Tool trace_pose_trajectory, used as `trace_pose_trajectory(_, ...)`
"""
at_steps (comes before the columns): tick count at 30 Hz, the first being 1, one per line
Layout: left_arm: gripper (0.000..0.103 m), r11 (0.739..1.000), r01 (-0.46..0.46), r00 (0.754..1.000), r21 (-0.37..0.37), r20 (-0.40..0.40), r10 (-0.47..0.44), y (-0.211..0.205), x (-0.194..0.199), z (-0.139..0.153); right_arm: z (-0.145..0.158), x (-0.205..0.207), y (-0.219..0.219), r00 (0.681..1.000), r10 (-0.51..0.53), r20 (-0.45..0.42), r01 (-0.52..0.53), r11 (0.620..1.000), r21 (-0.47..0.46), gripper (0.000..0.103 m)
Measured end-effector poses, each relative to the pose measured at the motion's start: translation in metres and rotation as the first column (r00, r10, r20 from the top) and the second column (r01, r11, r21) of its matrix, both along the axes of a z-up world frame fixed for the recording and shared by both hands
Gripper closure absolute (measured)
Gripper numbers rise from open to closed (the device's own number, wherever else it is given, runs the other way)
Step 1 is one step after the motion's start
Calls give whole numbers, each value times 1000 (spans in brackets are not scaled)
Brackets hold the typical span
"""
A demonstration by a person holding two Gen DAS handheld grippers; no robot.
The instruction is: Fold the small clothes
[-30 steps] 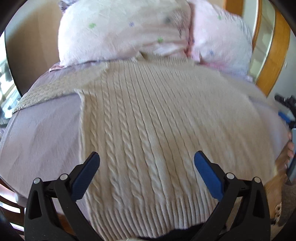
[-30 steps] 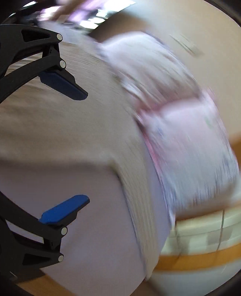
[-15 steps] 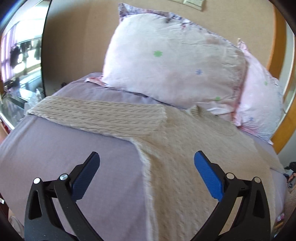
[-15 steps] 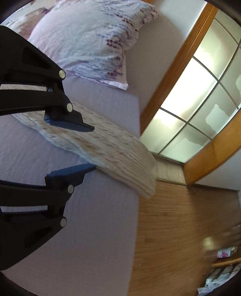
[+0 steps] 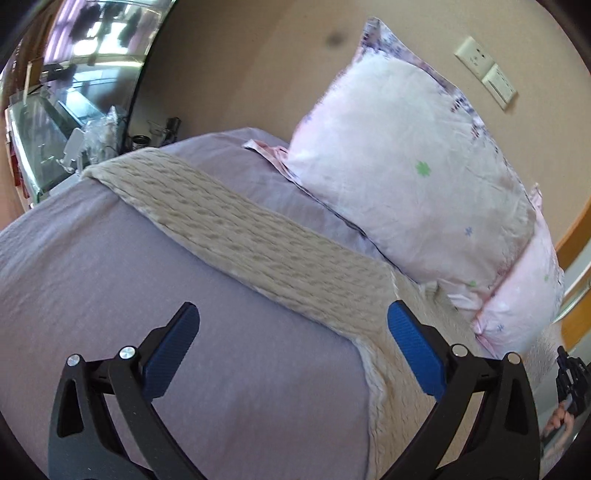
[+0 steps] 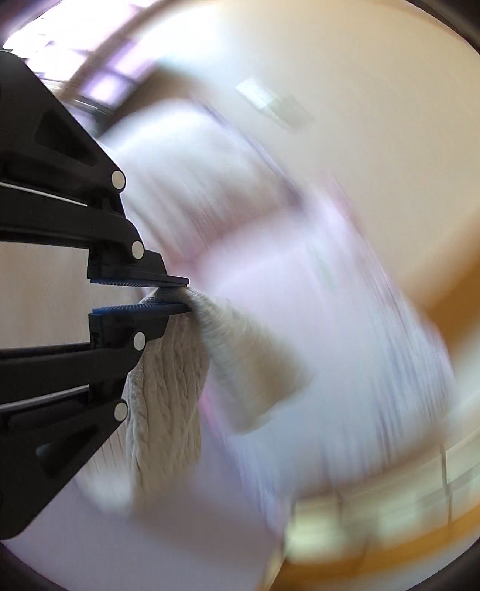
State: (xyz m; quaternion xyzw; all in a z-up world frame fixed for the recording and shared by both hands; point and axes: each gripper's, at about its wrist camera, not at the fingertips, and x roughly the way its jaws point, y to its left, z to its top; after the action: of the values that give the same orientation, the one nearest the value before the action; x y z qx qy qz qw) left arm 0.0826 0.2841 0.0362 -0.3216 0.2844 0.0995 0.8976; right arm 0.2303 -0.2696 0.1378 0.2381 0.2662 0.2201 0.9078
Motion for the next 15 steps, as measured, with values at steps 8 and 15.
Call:
trace_pose_trajectory(8, 17, 959, -179, 984, -221, -50, 173, 76, 11, -19, -5, -29, 69, 978, 207, 23, -205, 977, -63, 31)
trace_pose_trajectory(15, 33, 888, -337, 941, -312, -89, 326, 140, 19, -37, -24, -37, -26, 1000, -10, -24, 9, 999, -51, 25)
